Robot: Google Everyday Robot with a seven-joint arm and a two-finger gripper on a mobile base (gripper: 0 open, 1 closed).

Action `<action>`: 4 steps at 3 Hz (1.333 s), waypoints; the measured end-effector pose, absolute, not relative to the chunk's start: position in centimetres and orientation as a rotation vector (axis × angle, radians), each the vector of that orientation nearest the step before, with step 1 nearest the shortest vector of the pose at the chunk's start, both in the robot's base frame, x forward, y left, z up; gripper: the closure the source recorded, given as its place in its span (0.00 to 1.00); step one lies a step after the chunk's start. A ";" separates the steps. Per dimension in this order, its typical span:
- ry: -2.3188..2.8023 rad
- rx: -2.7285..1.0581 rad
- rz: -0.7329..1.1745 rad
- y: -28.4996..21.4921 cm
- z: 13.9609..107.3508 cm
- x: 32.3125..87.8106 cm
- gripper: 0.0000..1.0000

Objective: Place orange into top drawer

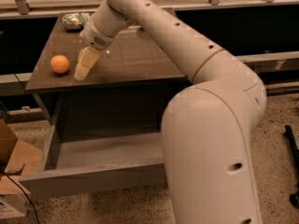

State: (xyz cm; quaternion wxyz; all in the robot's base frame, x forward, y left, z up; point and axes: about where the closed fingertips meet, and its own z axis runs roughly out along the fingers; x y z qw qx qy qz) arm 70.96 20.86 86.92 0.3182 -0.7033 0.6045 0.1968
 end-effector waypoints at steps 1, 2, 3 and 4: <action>1.553 -1.858 0.563 23.6 86.2 72.0 0.00; 1.527 -1.878 0.618 26.2 85.0 72.6 0.00; 1.516 -1.894 0.676 28.0 83.7 73.0 0.27; 1.513 -1.901 0.691 28.6 83.4 73.1 0.50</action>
Offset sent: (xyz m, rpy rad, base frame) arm 0.0313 0.0782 -0.0232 0.0716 0.0576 0.1099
